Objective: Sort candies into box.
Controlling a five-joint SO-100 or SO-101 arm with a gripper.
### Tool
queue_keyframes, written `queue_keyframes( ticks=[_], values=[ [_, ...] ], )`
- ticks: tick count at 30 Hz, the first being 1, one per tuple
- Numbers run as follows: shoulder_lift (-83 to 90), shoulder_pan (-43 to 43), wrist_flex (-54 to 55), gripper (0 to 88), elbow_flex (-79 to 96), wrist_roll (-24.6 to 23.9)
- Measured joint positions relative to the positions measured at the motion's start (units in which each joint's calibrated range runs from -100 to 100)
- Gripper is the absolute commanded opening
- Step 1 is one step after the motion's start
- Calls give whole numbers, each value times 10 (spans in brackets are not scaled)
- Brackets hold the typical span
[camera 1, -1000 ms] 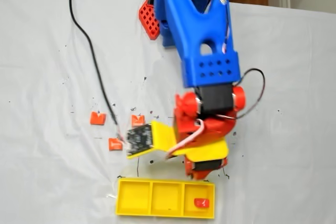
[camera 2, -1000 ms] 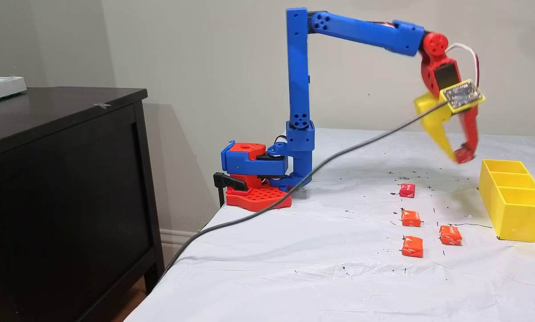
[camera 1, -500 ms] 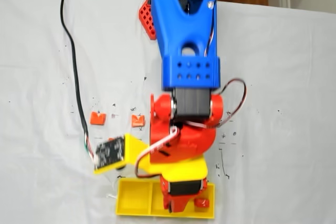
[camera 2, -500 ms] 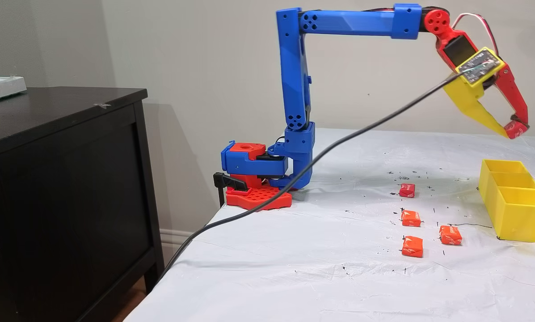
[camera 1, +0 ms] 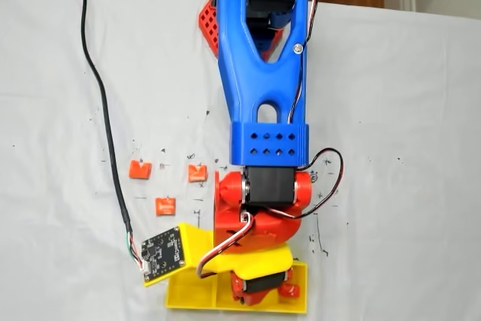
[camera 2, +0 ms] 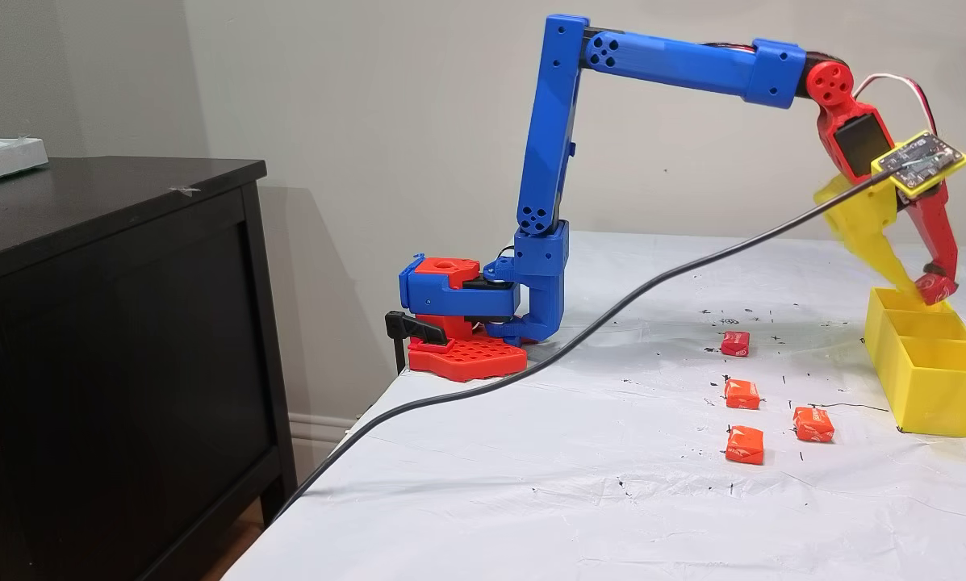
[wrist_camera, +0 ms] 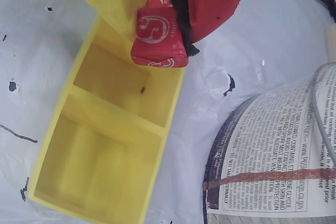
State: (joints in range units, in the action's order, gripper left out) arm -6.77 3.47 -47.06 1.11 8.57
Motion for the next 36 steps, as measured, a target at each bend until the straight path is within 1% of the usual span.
queue_keyframes(
  ticks=[11,26,28,33,36],
  values=[
    [-27,-5,-21,1,-43,1],
    [-69,-5,-128,6,-108,14],
    [-69,-5,-129,47,-111,14],
    [-69,-5,-134,209,-118,14],
    [-69,-5,-140,235,-121,14]
  ],
)
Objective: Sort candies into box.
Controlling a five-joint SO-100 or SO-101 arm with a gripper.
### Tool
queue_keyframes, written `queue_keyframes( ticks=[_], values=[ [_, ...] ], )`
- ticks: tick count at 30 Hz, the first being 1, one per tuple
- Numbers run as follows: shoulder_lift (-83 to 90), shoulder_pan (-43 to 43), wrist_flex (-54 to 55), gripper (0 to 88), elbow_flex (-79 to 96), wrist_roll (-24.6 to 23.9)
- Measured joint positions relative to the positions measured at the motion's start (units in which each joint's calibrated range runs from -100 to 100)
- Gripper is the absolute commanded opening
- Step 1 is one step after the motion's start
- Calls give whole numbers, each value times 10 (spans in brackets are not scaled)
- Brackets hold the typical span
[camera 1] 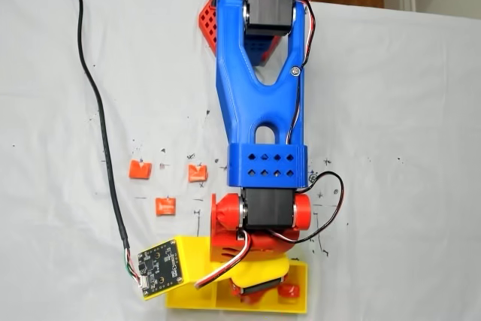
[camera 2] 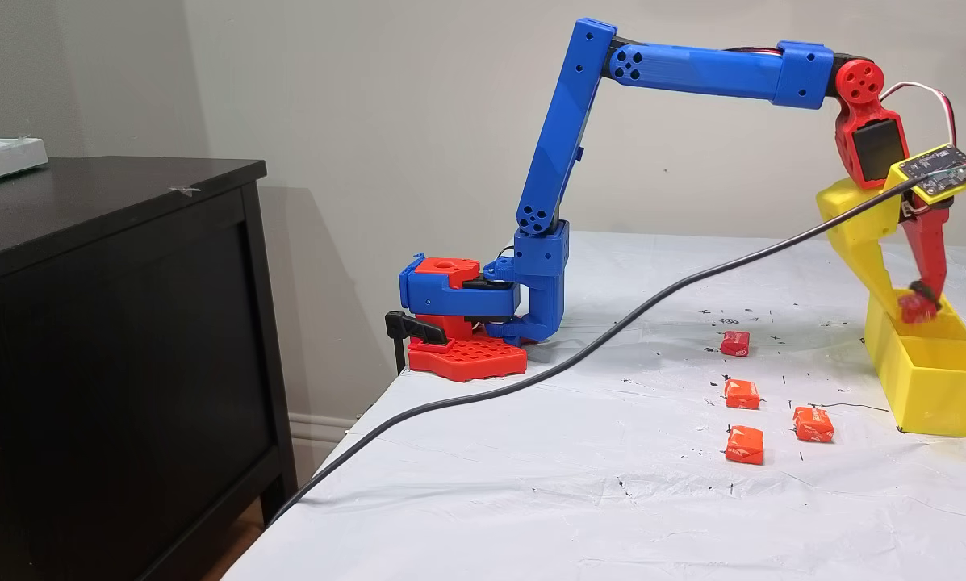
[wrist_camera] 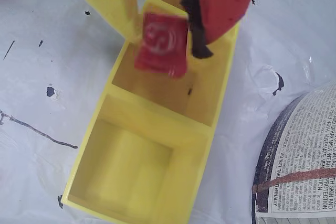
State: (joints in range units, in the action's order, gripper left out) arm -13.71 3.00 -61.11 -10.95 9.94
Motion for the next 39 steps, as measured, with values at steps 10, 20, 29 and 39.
queue_keyframes(
  ticks=[10,20,29,39],
  values=[
    [0,0,-13,248,-16,0],
    [3,0,-25,2,-17,-14],
    [81,-7,-86,2,-17,-38],
    [188,-16,-200,1,48,-13]
  ],
)
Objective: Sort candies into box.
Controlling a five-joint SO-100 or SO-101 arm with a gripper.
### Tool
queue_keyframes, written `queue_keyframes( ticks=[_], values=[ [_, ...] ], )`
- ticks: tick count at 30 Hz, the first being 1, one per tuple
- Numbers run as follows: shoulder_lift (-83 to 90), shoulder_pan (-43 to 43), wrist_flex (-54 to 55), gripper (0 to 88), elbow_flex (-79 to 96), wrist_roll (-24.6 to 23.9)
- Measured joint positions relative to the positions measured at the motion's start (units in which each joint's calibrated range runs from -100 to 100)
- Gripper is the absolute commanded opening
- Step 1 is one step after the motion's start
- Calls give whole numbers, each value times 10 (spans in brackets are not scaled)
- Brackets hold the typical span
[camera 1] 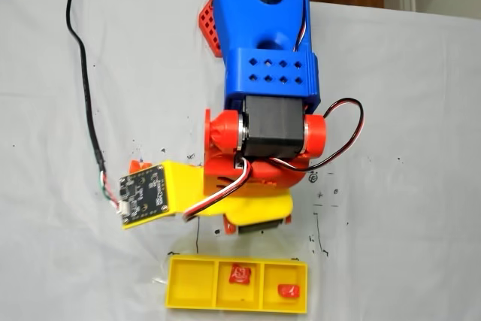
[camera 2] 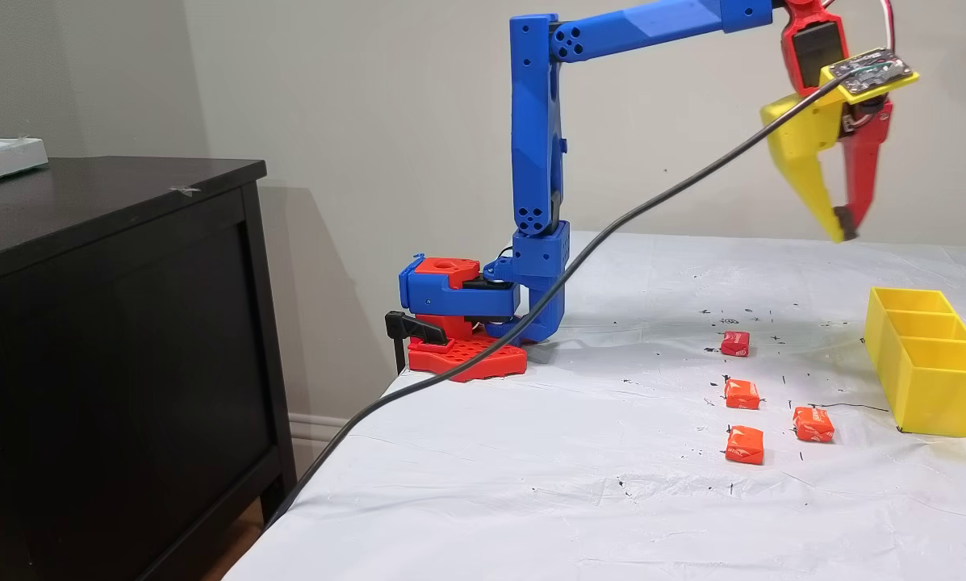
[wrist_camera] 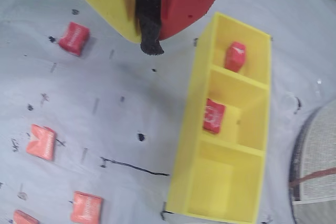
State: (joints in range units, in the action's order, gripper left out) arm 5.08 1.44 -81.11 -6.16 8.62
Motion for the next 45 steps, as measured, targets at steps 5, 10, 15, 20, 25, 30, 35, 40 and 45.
queue_keyframes(
  ticks=[5,10,15,20,25,30,35,40,45],
  values=[
    [5,2,19,1,92,-28],
    [35,4,50,74,194,-42],
    [74,26,78,129,284,-47],
    [87,49,106,229,326,-56],
    [85,64,129,254,338,-61],
    [65,73,140,263,338,-65],
    [47,84,150,272,348,-68],
    [32,94,159,292,350,-69],
    [9,104,175,318,350,-79]
  ],
)
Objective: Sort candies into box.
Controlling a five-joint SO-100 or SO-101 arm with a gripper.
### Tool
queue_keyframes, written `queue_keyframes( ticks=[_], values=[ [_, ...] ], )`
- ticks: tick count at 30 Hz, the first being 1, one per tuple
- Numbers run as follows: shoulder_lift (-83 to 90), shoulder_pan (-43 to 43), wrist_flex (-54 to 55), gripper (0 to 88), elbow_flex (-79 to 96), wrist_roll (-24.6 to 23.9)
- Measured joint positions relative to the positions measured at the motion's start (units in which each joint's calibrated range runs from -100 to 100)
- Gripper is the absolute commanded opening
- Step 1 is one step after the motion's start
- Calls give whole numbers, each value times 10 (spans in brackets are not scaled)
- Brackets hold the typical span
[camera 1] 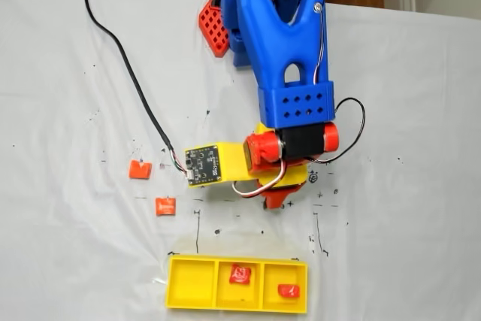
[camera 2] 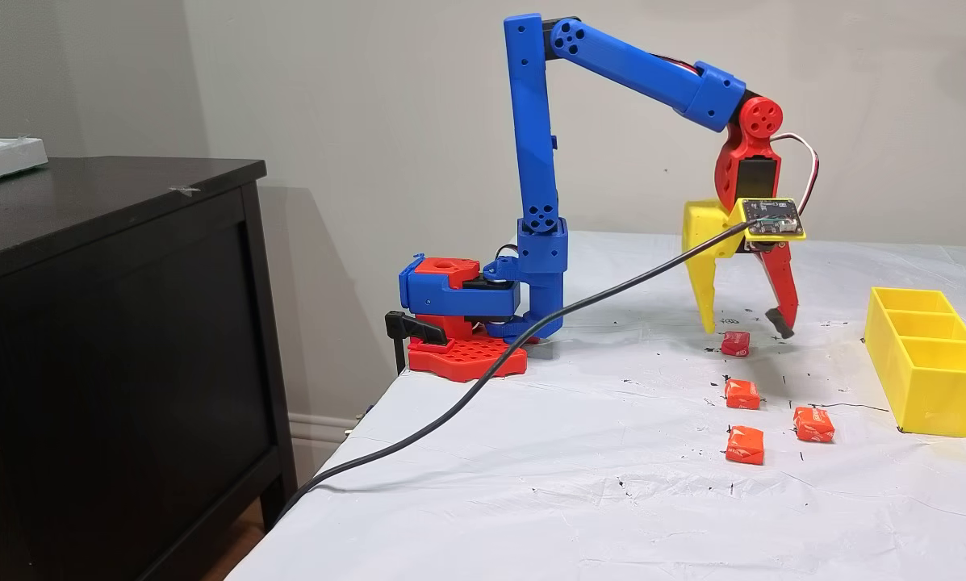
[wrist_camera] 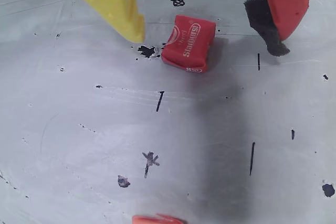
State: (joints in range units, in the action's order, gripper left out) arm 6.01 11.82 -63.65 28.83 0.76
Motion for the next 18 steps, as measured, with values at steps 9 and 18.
queue_keyframes(
  ticks=[9,18],
  values=[
    [-41,4,25,298,-1,-8],
    [-67,4,40,119,-17,-8]
  ],
)
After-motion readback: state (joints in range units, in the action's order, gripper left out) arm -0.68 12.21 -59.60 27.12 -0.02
